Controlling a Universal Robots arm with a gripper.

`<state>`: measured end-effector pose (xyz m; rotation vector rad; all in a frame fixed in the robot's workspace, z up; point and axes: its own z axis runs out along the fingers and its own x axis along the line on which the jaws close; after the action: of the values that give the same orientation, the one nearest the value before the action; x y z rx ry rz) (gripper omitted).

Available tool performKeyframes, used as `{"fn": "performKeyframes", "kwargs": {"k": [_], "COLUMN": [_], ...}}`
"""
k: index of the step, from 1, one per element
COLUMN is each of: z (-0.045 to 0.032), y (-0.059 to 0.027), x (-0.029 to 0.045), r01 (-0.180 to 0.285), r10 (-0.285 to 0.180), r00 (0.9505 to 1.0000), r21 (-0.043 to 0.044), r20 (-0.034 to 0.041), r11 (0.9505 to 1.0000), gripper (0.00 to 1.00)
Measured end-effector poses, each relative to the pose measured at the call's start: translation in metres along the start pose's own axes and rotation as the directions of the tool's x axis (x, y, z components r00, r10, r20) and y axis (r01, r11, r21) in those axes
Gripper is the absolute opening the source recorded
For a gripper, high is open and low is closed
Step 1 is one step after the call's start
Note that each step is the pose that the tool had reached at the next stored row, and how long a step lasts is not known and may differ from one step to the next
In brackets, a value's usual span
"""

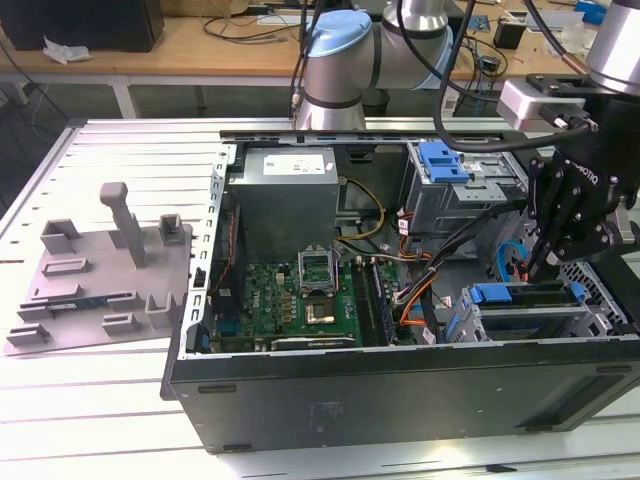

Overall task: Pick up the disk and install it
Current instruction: 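Insert the second disk wire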

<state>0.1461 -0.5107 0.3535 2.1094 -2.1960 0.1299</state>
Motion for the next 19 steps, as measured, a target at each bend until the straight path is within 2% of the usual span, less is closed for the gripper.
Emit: {"fn": "performKeyframes", "kwargs": {"k": [19], "z": [0.0041], "y": [0.0000], "x": [-0.0006], "r01": [0.016], "r10": [-0.016], "r00": [0.9999], "r21": [0.0020], "r20": [0.0006], "r11": [0.9999], "gripper": [0.16]}}
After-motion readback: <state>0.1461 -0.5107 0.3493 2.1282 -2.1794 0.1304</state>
